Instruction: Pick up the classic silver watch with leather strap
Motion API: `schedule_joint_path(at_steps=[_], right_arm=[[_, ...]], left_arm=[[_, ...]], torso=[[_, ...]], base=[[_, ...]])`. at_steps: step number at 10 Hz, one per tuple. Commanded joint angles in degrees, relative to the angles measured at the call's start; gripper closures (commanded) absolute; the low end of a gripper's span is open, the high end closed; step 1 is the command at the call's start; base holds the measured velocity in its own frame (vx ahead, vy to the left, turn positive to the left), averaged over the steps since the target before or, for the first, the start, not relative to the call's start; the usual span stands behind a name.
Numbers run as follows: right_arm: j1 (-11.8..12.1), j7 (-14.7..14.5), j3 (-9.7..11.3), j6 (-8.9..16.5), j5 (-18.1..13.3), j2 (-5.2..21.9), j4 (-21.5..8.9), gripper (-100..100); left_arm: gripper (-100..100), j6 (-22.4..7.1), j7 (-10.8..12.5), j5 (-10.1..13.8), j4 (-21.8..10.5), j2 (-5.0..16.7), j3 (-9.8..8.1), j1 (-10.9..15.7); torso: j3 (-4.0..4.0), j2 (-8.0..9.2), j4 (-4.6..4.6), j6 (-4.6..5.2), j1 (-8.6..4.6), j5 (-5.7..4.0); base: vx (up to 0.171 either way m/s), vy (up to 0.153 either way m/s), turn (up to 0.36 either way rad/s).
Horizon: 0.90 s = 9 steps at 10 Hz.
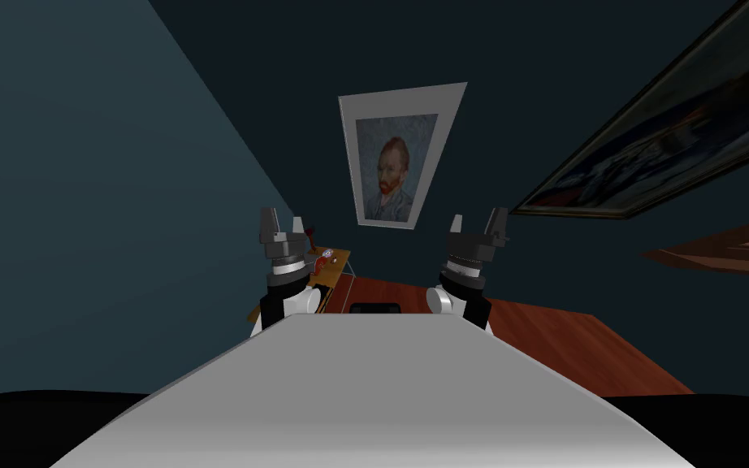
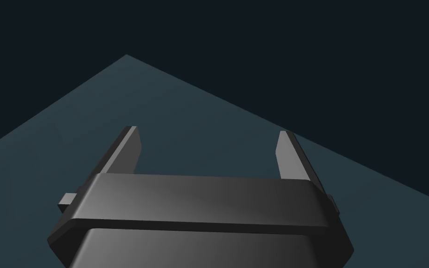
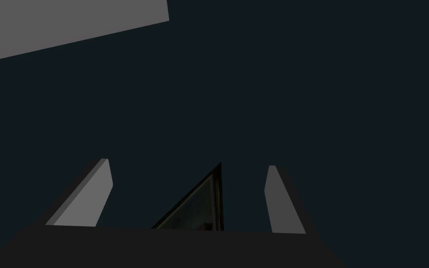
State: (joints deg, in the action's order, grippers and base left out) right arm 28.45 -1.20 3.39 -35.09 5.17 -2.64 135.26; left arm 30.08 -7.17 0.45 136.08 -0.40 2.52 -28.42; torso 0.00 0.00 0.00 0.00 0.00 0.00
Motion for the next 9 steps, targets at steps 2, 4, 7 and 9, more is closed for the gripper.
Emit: schedule_joint_path(at_steps=[2,4,7,9], right_arm=[[0.0,0.0,0.0,0.0,0.0,0.0,0.0,0],[0.0,0.0,0.0,0.0,0.0,0.0,0.0,0],[0.0,0.0,0.0,0.0,0.0,0.0,0.0,0],[0.0,0.0,0.0,0.0,0.0,0.0,0.0,0]], left_arm=[[-100,-0.8,0.3,-0.2,-1.3,3.3,0.33,0.0],[-100,-2.0,0.7,-0.5,-3.2,6.1,0.81,-0.1],[-100,-3.6,1.3,-0.8,-5.6,8.8,1.45,-0.2],[-100,-5.7,2.0,-1.2,-8.5,11.4,2.23,-0.4]], torso=[[0.01,0.02,0.00,0.00,0.05,0.01],[0.07,0.12,0.02,0.00,0.18,0.04],[0.11,0.19,0.05,0.00,0.19,0.05],[0.11,0.20,0.04,0.00,0.28,0.06]], base=[[-0.017,0.020,-0.026],[-0.042,0.052,-0.041],[-0.049,0.045,-0.035],[-0.069,0.080,-0.064]])
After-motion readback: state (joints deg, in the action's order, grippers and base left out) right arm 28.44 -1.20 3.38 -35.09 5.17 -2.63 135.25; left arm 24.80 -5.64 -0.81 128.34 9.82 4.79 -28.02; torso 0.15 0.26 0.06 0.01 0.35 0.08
